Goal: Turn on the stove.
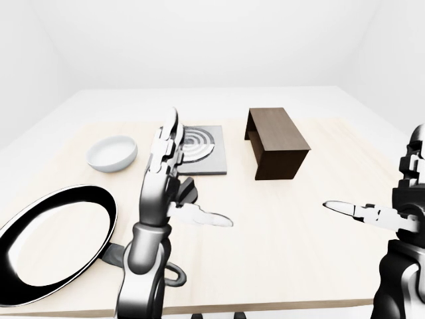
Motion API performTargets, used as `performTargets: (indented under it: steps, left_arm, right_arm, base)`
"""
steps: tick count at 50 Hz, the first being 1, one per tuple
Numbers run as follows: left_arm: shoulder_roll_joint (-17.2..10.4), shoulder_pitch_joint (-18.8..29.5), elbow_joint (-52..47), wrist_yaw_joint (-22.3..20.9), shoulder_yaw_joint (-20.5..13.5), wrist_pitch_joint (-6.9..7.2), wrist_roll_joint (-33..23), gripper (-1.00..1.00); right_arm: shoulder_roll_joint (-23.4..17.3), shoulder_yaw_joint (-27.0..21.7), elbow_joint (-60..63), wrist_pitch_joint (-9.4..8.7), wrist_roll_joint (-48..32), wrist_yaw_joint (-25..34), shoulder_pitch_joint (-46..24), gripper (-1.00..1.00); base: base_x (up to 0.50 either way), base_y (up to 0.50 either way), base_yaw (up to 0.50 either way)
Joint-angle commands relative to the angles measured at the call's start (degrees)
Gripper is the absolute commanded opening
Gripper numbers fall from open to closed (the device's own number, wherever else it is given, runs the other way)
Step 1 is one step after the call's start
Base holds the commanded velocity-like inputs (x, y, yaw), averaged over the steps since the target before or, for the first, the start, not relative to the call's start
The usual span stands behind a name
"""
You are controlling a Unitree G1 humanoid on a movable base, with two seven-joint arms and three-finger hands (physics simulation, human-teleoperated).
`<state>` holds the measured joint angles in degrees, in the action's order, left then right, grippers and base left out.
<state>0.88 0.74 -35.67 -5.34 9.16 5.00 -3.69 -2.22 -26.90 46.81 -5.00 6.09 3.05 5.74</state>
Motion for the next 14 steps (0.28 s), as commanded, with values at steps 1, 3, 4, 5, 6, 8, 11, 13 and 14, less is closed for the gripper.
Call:
performTargets:
  steps: [1, 3, 4, 5, 6, 8, 11, 13, 14]
  left_arm:
    - [-0.38, -1.88, -6.22, 1.43, -0.47, 0.0, 0.23, 1.0]
    - [-0.33, -1.85, -6.42, 1.96, -0.72, 0.0, 0.08, 1.0]
    - [-0.2, -1.78, -6.17, 2.6, -0.98, 0.0, -0.16, 1.0]
    - [-0.37, -1.77, -5.82, 3.11, -0.91, 0.0, -0.95, 1.0]
    - [-0.31, -1.83, -5.95, 2.97, -0.87, 0.0, -0.74, 1.0]
    - [-0.29, -1.91, -6.26, 3.05, -0.76, 0.0, -0.67, 1.0]
    - [-0.29, -2.05, -5.89, 3.22, -0.79, 0.0, -0.73, 1.0]
    - [-0.3, -2.12, -5.97, 3.34, -0.85, 0.0, -0.76, 1.0]
    - [-0.3, -2.09, -6.01, 3.41, -0.87, 0.0, -0.82, 1.0]
  right_arm:
    - [0.0, -0.02, -0.08, 0.0, 0.05, 0.03, 0.03, 1.0]
    - [0.07, -0.03, -0.15, 0.0, 0.03, 0.07, 0.13, 1.0]
    - [0.06, -0.03, -0.09, 0.0, 0.04, 0.06, 0.11, 1.0]
    - [0.06, 0.0, -0.19, 0.0, 0.01, 0.06, 0.09, 1.0]
    - [0.07, 0.05, -0.25, 0.0, -0.03, 0.06, 0.11, 1.0]
    - [0.08, 0.06, -0.2, 0.0, -0.03, 0.05, 0.13, 1.0]
    - [0.11, 0.03, -0.08, 0.0, -0.07, 0.05, 0.19, 1.0]
    - [0.18, 0.06, -0.02, 0.0, -0.11, 0.11, 0.29, 1.0]
    - [0.18, 0.06, -0.09, 0.0, -0.12, 0.13, 0.28, 1.0]
  base:
    - [0.0, 0.0, 0.0]
    - [0.0, 0.0, 0.0]
    - [0.0, 0.0, 0.0]
    - [0.0, 0.0, 0.0]
    - [0.0, 0.0, 0.0]
    - [0.0, 0.0, 0.0]
    - [0.0, 0.0, 0.0]
    - [0.0, 0.0, 0.0]
    - [0.0, 0.0, 0.0]
